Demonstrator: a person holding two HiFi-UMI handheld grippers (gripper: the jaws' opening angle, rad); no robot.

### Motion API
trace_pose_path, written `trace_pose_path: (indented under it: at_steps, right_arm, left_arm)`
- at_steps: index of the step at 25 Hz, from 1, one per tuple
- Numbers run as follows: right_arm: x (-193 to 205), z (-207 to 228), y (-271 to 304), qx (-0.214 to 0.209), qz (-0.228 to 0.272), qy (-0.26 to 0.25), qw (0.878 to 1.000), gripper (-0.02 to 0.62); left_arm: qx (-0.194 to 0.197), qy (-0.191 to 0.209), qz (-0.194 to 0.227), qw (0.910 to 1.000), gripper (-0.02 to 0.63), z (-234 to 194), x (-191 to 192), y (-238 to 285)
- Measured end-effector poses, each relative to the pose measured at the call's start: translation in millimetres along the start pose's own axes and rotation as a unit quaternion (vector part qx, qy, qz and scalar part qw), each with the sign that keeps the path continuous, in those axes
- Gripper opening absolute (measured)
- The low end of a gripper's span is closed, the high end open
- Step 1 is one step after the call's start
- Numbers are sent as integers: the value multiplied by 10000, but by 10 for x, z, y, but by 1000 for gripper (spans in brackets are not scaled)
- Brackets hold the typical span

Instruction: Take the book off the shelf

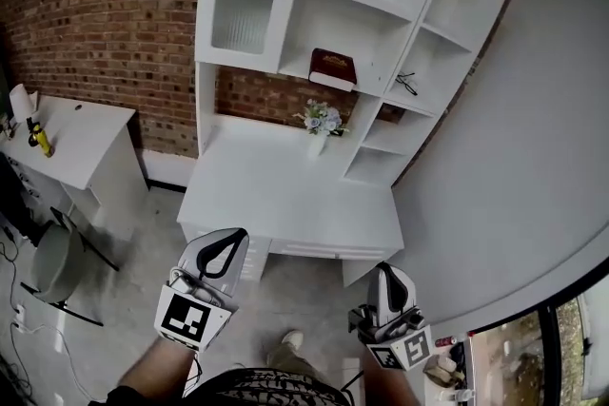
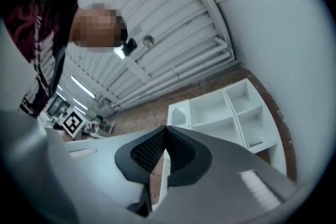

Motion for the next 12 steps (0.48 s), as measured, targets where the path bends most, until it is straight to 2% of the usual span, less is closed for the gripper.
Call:
trace_pose_path:
  at_steps: [1, 3, 4, 7, 12]
  right_arm:
    - [178, 70, 49, 147, -523, -47, 9985, 11]
    - [529, 247, 119, 486, -1540, -51, 9869, 11]
    - [640, 325, 158, 626, -1854, 9, 9807, 12]
    - [756, 484, 280, 725, -2146, 84, 9740, 12]
    - [811, 711, 488, 519, -2284, -388, 9714, 14]
  left_arm:
    - [8, 4, -15, 10000, 0, -13, 25, 16]
    - [-18, 5, -56, 10000, 0, -53, 83, 54]
    - [-44, 0, -89, 10000, 0, -80, 120, 80]
    - [-113, -68, -195, 9997, 0, -156, 249, 190]
    - [-197, -311, -476, 9982, 0, -248, 511, 481]
Point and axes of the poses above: the fingertips, and each gripper's own axes: y forward along the fingers, z to its right, x out of its underside, the point moved 1 cm from there along -y, backward along the fingers, and after that the axes turned 5 degrees about z, right-handed, at the moved point
